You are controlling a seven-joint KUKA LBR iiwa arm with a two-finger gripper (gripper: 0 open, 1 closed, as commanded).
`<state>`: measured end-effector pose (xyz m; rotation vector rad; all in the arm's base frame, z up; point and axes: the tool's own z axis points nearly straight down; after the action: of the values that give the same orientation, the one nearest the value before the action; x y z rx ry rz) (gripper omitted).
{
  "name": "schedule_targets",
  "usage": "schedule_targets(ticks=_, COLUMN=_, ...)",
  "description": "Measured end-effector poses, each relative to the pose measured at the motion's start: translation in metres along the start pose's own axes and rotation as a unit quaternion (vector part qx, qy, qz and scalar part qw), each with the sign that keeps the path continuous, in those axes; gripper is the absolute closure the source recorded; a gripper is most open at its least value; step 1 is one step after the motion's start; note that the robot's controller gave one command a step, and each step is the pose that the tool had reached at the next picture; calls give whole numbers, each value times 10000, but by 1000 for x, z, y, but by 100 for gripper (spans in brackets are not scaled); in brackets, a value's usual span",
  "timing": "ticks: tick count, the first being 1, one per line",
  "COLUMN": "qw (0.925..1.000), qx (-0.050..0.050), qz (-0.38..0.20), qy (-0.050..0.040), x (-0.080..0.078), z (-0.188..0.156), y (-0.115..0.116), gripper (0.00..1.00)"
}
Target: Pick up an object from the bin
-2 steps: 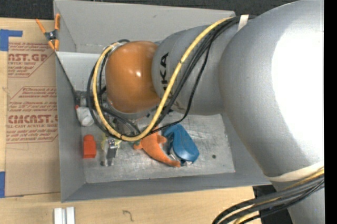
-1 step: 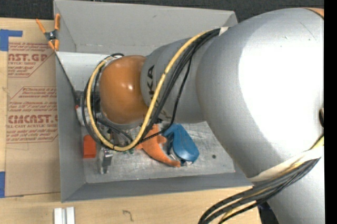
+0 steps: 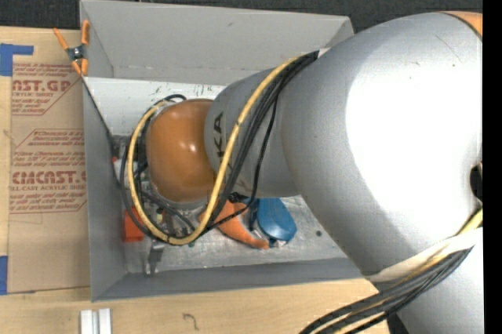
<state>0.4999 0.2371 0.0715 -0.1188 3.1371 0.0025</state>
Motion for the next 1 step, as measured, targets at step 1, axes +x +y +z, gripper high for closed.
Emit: schedule_targets(ticks=1, qw=9998, qx=35, qz=211, qy=20, x=-15, z=0, y=4, gripper=100)
